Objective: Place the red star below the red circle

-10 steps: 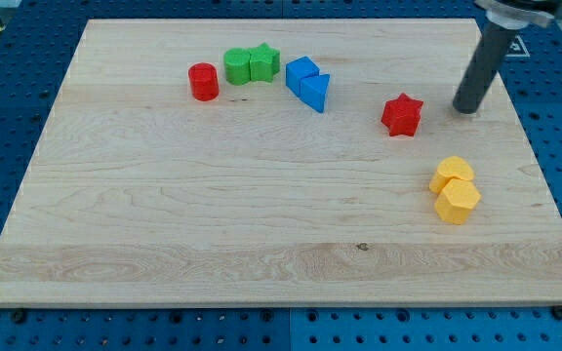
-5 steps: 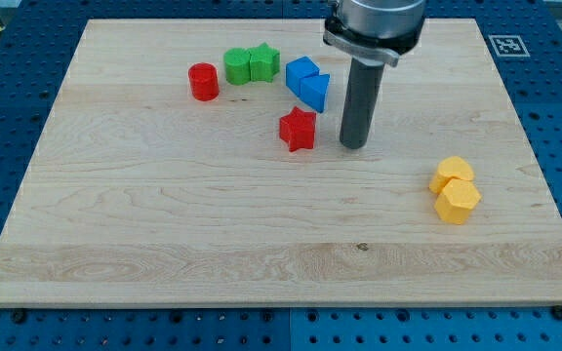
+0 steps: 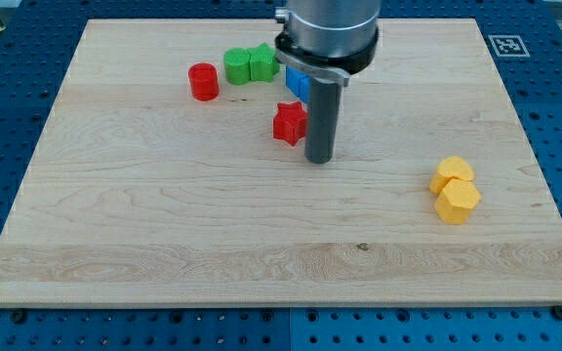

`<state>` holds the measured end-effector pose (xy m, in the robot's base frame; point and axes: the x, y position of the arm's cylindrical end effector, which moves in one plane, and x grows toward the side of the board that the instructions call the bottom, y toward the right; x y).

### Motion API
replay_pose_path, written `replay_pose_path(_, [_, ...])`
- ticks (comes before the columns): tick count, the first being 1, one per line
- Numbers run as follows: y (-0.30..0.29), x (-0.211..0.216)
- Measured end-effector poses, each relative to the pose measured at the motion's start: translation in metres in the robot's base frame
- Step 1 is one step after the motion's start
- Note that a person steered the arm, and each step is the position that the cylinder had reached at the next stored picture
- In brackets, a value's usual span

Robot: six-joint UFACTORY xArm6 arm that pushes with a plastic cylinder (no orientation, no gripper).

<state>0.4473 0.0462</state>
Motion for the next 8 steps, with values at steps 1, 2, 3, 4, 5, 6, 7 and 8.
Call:
replay_pose_path(1, [-0.007, -0.028])
replay_pose_path(2, [-0.053, -0.033])
replay_pose_path(3, [-0.062, -0.033])
replay_pose_path(4, [-0.062, -0.033])
replay_pose_path(5, [-0.071, -0.033])
replay_pose_path(6, [-0.098, -0.042])
replay_pose_path(7, [-0.105, -0.042])
replay_pose_path(8, [-0.068, -0.042])
